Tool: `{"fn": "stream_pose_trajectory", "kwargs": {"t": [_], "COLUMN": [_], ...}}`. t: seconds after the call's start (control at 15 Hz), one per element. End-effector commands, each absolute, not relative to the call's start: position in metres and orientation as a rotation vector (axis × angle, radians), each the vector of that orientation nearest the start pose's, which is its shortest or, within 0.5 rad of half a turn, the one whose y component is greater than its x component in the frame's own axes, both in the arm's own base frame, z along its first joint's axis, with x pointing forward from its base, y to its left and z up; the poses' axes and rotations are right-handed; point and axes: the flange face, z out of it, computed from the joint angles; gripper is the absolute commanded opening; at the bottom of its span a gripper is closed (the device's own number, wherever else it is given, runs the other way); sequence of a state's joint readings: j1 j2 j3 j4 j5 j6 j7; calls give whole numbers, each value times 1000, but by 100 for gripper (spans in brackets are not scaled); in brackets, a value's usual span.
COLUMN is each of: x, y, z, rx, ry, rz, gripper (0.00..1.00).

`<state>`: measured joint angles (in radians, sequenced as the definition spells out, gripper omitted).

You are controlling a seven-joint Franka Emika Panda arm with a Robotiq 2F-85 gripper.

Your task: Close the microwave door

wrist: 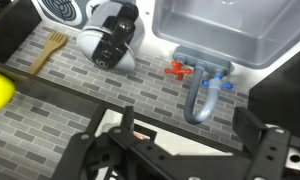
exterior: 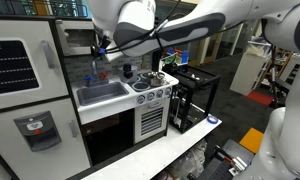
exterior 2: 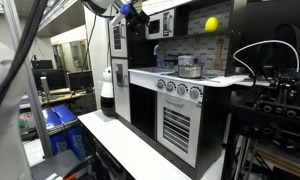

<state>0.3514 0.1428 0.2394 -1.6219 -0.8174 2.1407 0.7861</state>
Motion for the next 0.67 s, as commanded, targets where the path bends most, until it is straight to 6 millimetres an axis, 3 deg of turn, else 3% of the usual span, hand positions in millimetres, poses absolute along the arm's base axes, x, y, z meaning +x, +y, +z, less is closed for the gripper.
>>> {"fn": "stream_pose_trajectory", "kwargs": {"t": [0.0, 0.4, 0.6], "x": [506, 430, 403], "y": [277, 207, 173], "z": [610, 665, 689], "rx": [-3214, -3082, -3059], "ry": [-157, -90, -16], "rz": [-1151, -1009, -983], "gripper": [100, 100, 100]}}
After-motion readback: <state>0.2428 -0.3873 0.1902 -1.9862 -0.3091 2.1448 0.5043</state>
